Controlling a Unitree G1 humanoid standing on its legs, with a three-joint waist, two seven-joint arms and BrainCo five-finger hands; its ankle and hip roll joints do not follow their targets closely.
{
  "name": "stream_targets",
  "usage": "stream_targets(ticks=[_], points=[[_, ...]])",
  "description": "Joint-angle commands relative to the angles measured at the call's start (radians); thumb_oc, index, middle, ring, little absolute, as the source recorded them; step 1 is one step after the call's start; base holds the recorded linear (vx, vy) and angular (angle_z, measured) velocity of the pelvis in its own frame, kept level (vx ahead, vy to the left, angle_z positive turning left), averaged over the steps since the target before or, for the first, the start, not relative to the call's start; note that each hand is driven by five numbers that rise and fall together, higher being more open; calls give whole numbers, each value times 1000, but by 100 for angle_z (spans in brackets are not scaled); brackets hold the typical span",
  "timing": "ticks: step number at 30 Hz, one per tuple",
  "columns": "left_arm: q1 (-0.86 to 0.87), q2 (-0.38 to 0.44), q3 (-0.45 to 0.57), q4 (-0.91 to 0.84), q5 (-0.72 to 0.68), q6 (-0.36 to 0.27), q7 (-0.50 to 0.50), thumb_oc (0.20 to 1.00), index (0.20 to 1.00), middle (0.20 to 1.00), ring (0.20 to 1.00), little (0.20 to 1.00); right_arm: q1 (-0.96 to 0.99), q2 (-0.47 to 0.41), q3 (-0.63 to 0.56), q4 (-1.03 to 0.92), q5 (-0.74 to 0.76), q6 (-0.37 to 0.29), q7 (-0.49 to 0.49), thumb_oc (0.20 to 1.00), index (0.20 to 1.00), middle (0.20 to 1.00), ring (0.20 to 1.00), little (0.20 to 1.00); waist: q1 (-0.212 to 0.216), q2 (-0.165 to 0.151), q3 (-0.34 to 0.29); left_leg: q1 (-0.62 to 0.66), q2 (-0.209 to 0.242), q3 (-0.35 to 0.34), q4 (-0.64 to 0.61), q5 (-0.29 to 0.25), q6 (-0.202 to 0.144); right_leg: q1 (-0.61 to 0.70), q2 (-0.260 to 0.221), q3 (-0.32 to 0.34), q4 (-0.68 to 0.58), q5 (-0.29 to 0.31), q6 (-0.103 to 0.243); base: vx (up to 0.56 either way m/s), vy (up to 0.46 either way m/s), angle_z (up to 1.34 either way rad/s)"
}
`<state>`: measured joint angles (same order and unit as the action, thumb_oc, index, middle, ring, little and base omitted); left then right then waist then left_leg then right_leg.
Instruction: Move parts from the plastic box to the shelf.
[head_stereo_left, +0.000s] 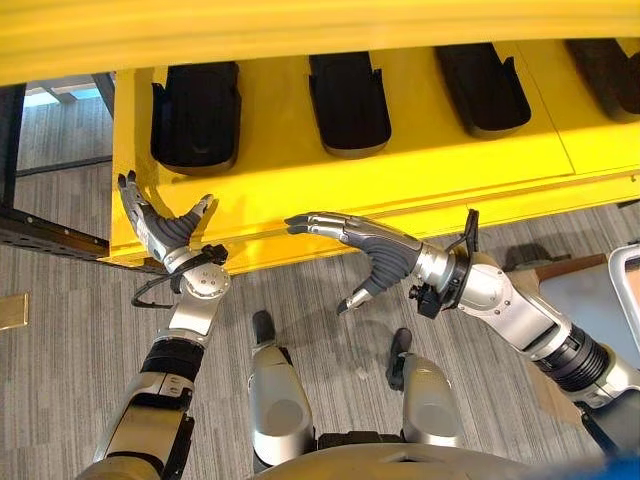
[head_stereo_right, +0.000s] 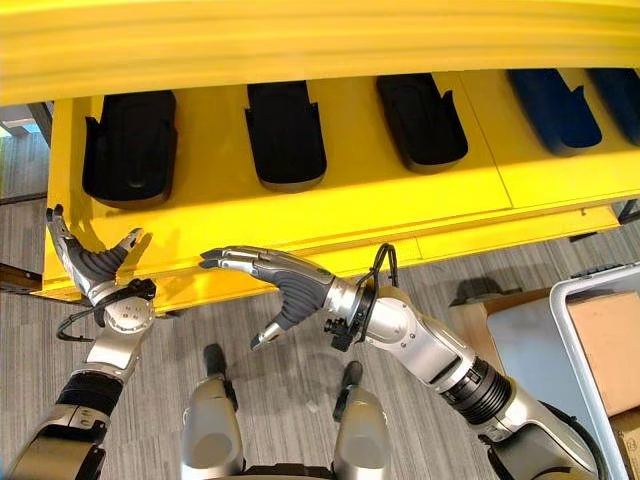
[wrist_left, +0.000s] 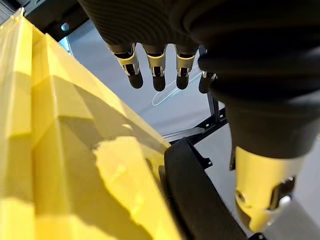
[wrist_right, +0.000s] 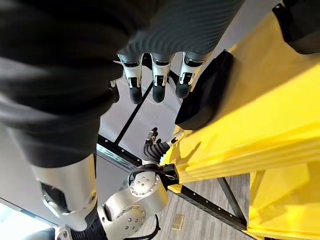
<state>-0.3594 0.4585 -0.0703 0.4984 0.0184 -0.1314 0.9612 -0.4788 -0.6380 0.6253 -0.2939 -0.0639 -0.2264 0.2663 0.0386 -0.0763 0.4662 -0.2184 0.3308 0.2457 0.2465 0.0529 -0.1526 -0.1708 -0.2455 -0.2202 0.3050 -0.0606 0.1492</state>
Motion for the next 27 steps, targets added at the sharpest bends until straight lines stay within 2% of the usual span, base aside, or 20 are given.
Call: stream_targets(ticks=[1,2,12,27], points=[[-40,34,-5,21,-8,-18,36,1000,1000,1000,1000,1000,-53,19,-65,-97,20,-49,-5,1000,1000,1000,1000,1000,-13,-10,-22,5,-13,46,72,-47,26,-34,54,-29,100,-65,-57,-28,53,-4],[-54,36,0,37,-25,-34,37,1000,1000,1000,1000,1000,-58,12,-69,-98,26,-52,1,1000,1000,1000,1000,1000,-18,-10,-18,3,-13,50,75,-49,26,-38,53,-27,101,-66,-58,-18,37,-8],[-117,57,8,97,-61,-45,40,1000,1000,1000,1000,1000,-91,-1,-78,-103,29,-31,14,1000,1000,1000,1000,1000,-37,-11,6,-12,-12,68,93,-57,30,-68,49,-21,111,-60,-56,-14,37,-5],[-169,93,33,141,-87,-29,83,1000,1000,1000,1000,1000,-105,-16,-98,-113,32,-18,28,1000,1000,1000,1000,1000,-52,-11,22,-24,-13,82,100,-62,33,-92,46,-16,114,-56,-54,-1,3,-1]])
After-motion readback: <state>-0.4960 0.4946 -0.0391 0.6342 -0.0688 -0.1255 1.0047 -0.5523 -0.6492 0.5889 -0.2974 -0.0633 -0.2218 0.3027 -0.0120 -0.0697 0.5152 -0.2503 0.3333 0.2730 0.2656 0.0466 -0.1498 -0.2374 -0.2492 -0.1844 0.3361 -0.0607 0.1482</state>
